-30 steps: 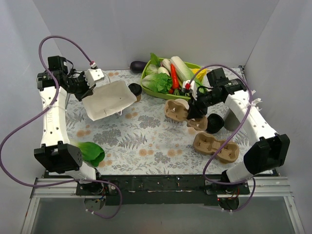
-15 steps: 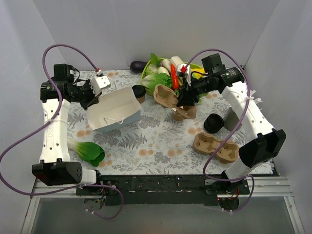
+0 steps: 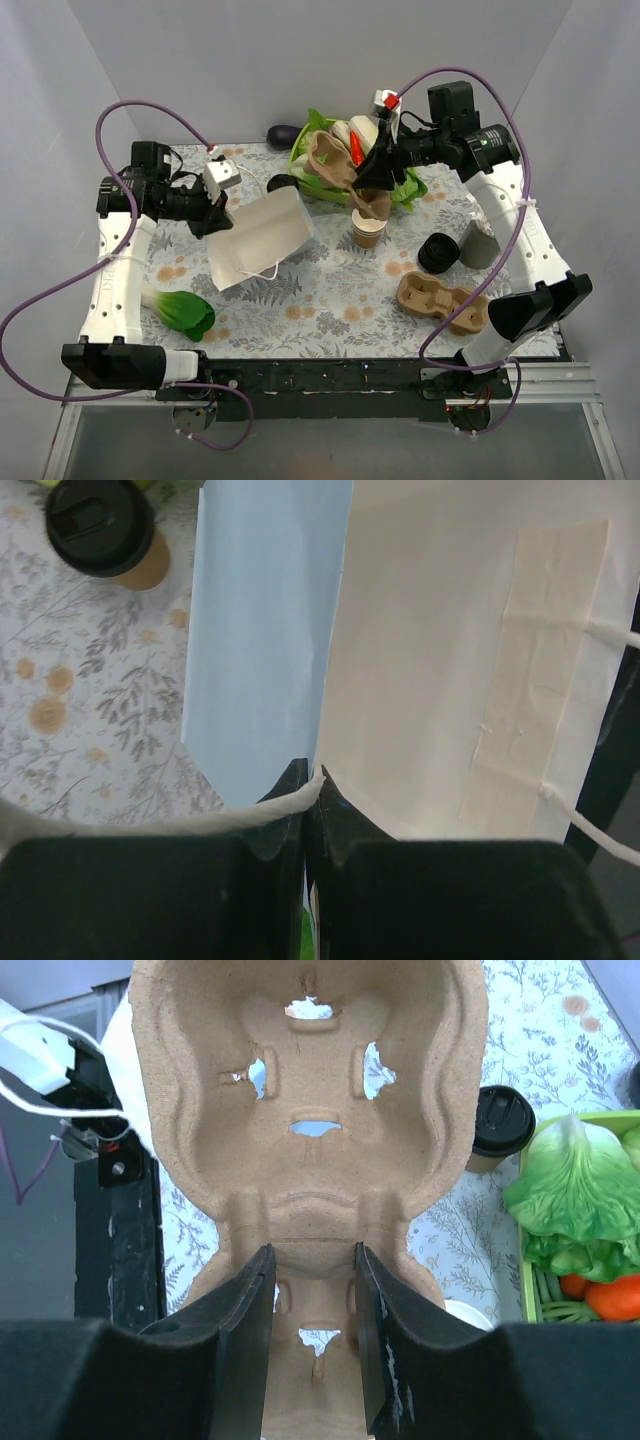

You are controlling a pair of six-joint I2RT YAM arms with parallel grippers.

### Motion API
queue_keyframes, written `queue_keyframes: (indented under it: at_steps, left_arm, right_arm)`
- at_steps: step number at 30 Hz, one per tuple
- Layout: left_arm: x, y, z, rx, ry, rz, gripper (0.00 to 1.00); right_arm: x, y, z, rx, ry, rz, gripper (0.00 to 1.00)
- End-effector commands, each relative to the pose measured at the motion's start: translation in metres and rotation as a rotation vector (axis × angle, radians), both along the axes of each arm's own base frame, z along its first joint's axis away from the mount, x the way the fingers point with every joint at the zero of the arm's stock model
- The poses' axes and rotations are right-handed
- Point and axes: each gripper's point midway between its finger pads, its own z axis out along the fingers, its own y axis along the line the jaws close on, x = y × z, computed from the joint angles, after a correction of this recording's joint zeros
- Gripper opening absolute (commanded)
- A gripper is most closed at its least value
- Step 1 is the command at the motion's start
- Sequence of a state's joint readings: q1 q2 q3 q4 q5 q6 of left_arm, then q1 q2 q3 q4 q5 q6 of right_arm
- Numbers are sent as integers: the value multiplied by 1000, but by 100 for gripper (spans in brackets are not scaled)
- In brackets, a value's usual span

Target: Pack the takeout coffee

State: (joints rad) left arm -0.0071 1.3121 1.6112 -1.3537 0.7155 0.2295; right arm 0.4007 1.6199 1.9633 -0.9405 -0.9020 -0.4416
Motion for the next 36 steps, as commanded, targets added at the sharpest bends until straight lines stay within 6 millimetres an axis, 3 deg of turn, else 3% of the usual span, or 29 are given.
queue_keyframes:
  at_steps: [1, 8, 13, 16, 17, 18, 24, 30, 31, 36]
  left_arm:
    - [-32, -31, 5, -129, 104, -46, 0]
    - [-67, -64, -15, -155, 260, -123, 0]
    - [-66, -76, -24, -158, 322, -160, 1]
    - [-62, -85, -30, -164, 387, -166, 19]
    - [-61, -89, -30, -165, 399, -172, 30]
    - [-57, -91, -35, -163, 425, -173, 32]
    - [-25, -99, -15, -182, 315, -112, 49]
    - [-4, -105, 24, -258, 198, -44, 61]
    - [3, -107, 30, -274, 171, -26, 68]
    - [26, -96, 48, -279, 82, 133, 78]
  right_arm:
    - [-11, 8, 41, 91, -45, 20, 1]
    - [-30, 5, 64, 114, -104, 28, 1]
    - [-38, 13, 82, 148, -135, 55, 1]
    - [-49, 18, 86, 161, -141, 91, 1]
    - [-52, 20, 87, 164, -148, 102, 1]
    - [-54, 20, 88, 167, -152, 109, 1]
    - [-57, 21, 91, 176, -162, 121, 1]
    - [-56, 25, 85, 184, -152, 139, 1]
    - [-53, 27, 85, 195, -167, 142, 1]
    - [-45, 36, 83, 214, -205, 146, 1]
